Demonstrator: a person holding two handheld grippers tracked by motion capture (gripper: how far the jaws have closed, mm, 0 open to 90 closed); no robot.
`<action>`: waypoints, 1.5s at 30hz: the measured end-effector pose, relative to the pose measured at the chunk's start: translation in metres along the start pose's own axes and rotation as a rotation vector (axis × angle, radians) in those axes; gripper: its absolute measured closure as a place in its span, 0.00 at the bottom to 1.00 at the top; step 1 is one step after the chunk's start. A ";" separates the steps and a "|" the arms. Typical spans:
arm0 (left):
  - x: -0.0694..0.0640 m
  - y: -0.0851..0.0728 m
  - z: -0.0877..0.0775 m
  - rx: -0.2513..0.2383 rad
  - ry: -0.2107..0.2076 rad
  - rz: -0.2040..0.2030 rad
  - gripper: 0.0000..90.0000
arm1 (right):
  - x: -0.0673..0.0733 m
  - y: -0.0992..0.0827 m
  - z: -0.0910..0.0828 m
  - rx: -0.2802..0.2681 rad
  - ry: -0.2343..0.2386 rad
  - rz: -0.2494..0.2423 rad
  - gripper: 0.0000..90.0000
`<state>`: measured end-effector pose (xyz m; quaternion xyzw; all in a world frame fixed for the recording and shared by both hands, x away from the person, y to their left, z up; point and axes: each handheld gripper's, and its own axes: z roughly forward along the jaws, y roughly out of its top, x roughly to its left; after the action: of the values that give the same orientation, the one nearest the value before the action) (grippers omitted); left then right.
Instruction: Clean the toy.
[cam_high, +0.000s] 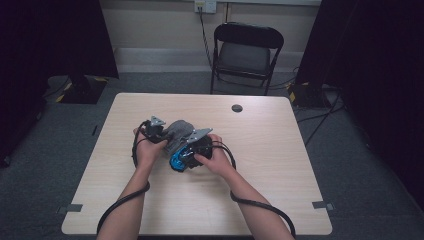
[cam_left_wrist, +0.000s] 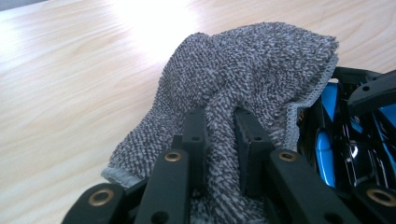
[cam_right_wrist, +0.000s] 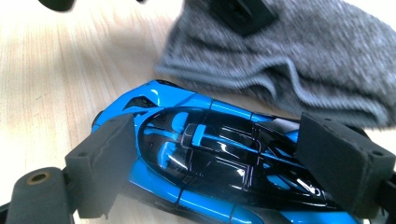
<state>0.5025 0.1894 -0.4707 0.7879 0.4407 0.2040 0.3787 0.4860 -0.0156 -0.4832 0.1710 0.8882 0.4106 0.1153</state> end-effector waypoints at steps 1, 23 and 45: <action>-0.002 0.000 0.003 0.000 -0.003 -0.004 0.85 | 0.000 0.000 0.000 -0.001 0.000 0.000 0.13; -0.007 -0.008 0.032 -0.032 -0.034 -0.034 0.60 | 0.000 0.000 0.000 0.000 0.000 0.001 0.13; -0.009 -0.014 0.012 0.038 -0.103 0.039 0.84 | 0.000 0.000 0.000 0.002 -0.003 -0.001 0.13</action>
<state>0.4977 0.1816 -0.4893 0.8129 0.4088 0.1622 0.3819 0.4859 -0.0151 -0.4832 0.1711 0.8886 0.4094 0.1164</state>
